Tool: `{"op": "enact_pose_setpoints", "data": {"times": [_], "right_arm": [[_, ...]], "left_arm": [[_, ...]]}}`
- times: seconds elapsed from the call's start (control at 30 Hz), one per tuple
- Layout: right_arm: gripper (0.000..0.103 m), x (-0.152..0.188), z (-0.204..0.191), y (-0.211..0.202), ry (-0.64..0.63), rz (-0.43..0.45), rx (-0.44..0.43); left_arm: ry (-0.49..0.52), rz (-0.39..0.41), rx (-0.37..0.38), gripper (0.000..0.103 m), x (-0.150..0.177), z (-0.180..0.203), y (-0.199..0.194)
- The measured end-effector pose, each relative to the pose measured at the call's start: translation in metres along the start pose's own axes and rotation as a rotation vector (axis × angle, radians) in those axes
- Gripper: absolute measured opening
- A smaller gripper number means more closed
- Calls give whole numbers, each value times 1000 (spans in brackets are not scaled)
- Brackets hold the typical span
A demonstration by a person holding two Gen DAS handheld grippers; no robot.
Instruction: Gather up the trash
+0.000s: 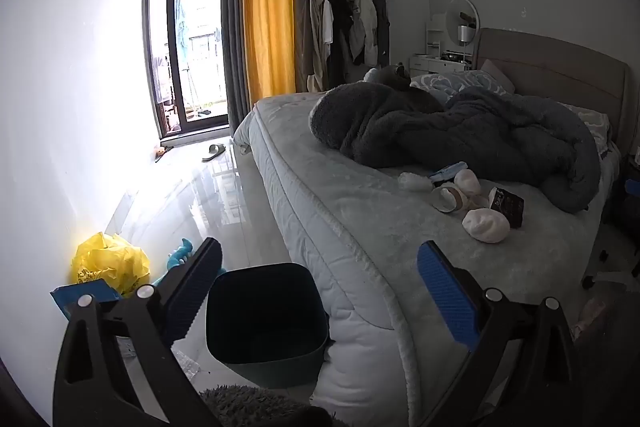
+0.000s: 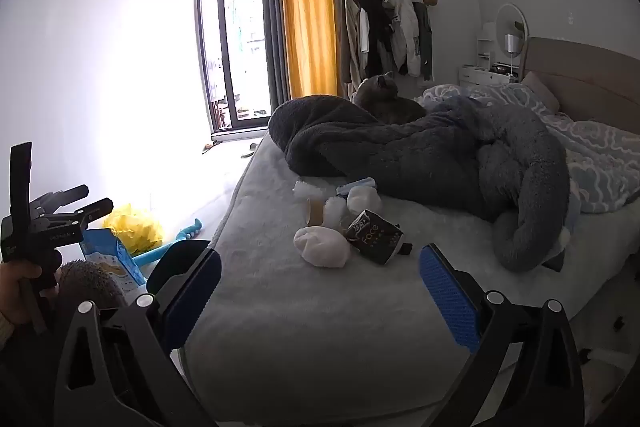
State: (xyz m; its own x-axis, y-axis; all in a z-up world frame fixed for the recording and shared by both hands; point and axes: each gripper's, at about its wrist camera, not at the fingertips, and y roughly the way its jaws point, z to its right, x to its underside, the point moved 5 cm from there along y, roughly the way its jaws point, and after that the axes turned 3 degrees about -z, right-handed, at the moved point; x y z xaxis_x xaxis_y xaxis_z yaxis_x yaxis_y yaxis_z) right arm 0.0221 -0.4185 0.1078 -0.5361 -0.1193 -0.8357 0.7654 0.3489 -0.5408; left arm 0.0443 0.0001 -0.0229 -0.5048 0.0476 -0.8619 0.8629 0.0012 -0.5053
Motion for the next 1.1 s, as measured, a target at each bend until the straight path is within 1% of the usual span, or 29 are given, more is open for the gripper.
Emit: {"op": "enact_pose_setpoints", "data": {"times": [0.07, 1.1], "right_arm": [[100, 0, 0, 0, 3, -5, -1], [100, -1, 0, 0, 7, -2, -6]], "left_arm": [[-2, -9, 3, 100, 0, 0, 0], [-6, -11, 6, 100, 1, 0, 0]]}}
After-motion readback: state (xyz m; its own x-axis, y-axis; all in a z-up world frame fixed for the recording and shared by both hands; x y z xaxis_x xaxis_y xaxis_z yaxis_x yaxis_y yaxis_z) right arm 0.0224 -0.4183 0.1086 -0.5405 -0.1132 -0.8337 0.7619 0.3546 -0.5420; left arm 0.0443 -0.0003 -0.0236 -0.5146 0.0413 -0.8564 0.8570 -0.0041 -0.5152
